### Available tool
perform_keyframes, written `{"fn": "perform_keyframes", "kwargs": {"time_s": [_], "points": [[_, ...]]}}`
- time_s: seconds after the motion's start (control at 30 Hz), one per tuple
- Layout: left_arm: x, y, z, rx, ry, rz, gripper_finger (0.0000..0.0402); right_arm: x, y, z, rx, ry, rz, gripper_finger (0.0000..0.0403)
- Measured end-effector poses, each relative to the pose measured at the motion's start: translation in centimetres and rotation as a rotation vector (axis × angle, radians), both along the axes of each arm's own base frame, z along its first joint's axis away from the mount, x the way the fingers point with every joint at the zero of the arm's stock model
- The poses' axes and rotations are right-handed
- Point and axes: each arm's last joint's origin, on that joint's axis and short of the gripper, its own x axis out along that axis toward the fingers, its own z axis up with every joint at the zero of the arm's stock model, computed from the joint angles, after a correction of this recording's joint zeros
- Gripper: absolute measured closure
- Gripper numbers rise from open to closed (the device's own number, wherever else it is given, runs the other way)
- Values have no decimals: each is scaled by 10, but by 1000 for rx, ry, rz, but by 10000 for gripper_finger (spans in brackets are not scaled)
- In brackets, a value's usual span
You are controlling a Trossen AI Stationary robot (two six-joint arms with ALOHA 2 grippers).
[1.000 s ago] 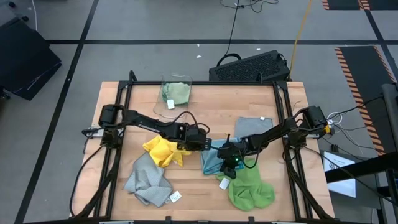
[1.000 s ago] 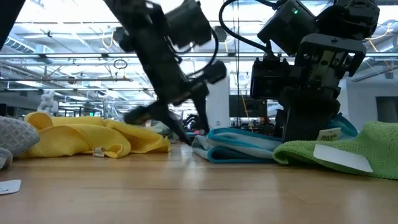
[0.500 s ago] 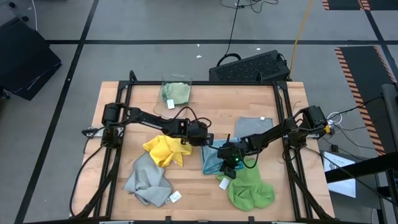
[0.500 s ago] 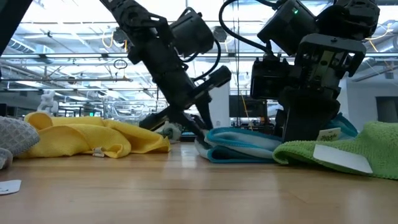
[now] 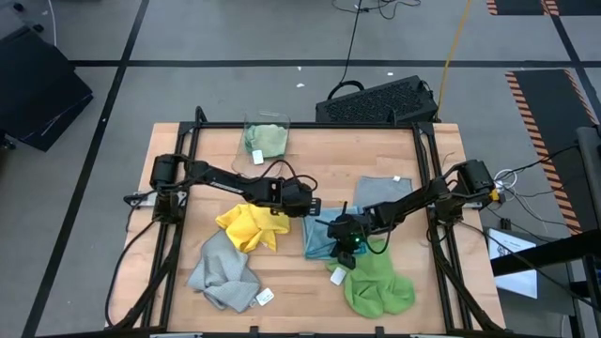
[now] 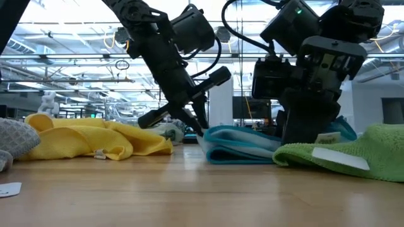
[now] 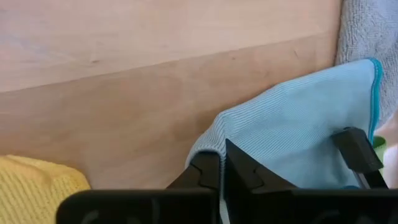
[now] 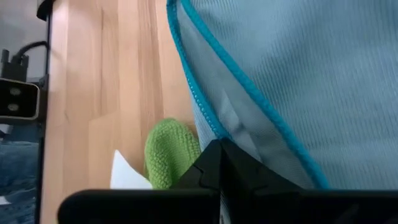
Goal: Fold microfiber towels
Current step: Fold the blue microfiber cloth
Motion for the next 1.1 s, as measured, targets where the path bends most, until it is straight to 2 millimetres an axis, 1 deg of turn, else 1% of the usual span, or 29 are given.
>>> {"fn": "perform_keyframes", "kwargs": {"time_s": [0.13,0.3,0.4,0.47,0.53,0.57,0.67,0.8,0.87,0.97,1.1], "points": [[-1,0,0,9,8,-1,395,-2,-1,16,-10,-54,-11,402],[-1,2,-1,34,15,18,395,-8,-3,48,-39,-154,-60,402],[-1,1,-1,34,14,14,394,-11,-7,60,-79,-186,-120,402],[-1,1,-1,36,13,14,397,-10,-11,66,-93,-218,-195,402],[-1,1,0,36,8,16,397,-9,-16,68,-109,-232,-270,402],[-1,1,0,37,9,17,395,-8,-19,68,-122,-232,-298,402],[-1,1,0,37,10,16,394,-4,-25,57,-144,-191,-359,402],[-1,1,0,37,5,16,396,0,-26,37,-105,-103,-356,402],[-1,1,0,37,6,15,393,2,-23,30,-69,-89,-326,402],[-1,2,0,42,9,9,397,7,-15,23,-11,-89,-275,402],[-1,5,0,45,11,12,393,6,-3,14,10,-58,-241,402]]}}
